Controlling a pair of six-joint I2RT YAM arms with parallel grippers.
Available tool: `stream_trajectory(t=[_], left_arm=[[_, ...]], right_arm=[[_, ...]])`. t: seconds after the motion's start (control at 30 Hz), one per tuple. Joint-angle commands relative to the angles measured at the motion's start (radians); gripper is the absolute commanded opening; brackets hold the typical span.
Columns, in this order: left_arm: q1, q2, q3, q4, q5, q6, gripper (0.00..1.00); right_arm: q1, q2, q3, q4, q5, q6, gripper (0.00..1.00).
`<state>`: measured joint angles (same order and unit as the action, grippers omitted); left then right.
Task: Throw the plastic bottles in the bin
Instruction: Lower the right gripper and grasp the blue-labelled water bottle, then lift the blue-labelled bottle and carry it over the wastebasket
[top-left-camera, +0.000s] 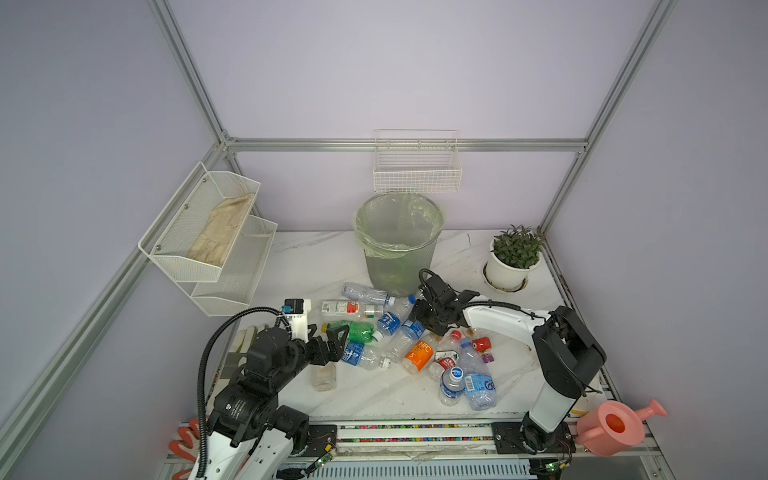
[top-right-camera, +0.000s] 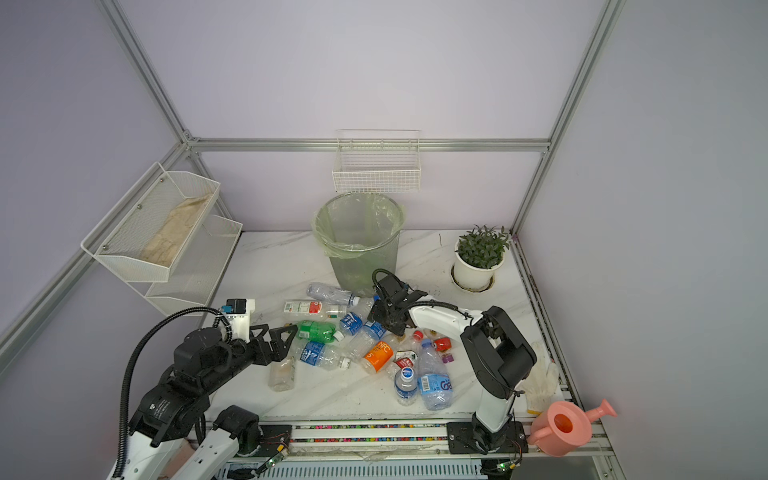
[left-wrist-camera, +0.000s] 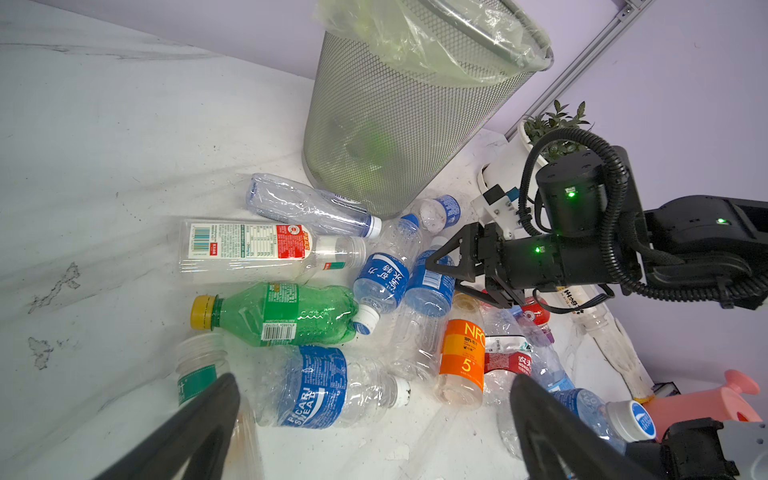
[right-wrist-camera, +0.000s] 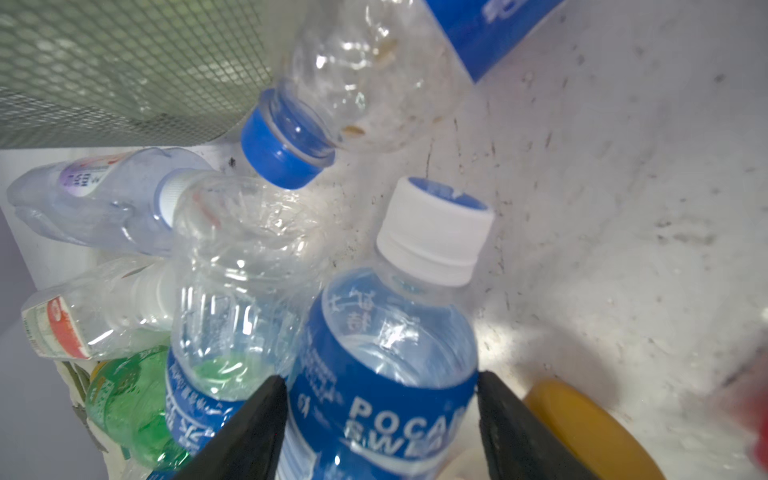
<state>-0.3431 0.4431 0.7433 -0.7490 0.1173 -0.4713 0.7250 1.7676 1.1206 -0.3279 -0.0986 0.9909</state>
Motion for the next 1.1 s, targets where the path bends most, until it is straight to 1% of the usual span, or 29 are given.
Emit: stream_trajectory(t=[0.0,0.2,0.3,0.37,0.53,0.73,0.83,0.93,1.0,1.07], left_arm=[[-0.006,-0.006,-0.038,0.027,-0.006,-0.001,1.00],[-0.006,-0.009,-0.038,0.028,-0.008,-0.001,1.00],[-0.006,-0.010,-0.039,0.028,-0.011,-0.001,1.00],[-0.005,-0.011,-0.038,0.029,-0.009,-0.001,1.00],[-0.007,-0.014,-0.038,0.029,-0.010,-0.001,1.00],[-0.006,-0.015,-0.038,0.029,-0.010,-0.001,1.00],[-0.006,-0.015,-0.038,0.029,-0.010,-0.001,1.00],[-0.007,-0.016,-0.038,0.028,-0.010,-0.001,1.00],[-0.007,-0.018,-0.039,0.027,-0.010,-0.001,1.00],[-0.007,-0.017,-0.040,0.027,-0.011,-0.001,1.00]], right_arm=[[0.008,0.077,0.024,-0.047,0.018,0.019,0.73],[0.014,0.108,0.047,-0.040,0.052,0.035,0.72],[0.014,0.119,0.048,-0.030,0.052,0.043,0.69],[0.014,0.124,0.042,-0.018,0.044,0.046,0.65],[0.014,0.103,0.027,-0.012,0.045,0.061,0.51],[0.014,0.013,0.034,-0.042,0.065,0.061,0.45],[0.014,-0.044,0.051,-0.068,0.078,0.051,0.40],[0.015,-0.121,0.057,-0.074,0.098,0.035,0.37],[0.014,-0.180,0.062,-0.077,0.121,0.018,0.32],[0.014,-0.230,0.074,-0.085,0.147,-0.007,0.30]])
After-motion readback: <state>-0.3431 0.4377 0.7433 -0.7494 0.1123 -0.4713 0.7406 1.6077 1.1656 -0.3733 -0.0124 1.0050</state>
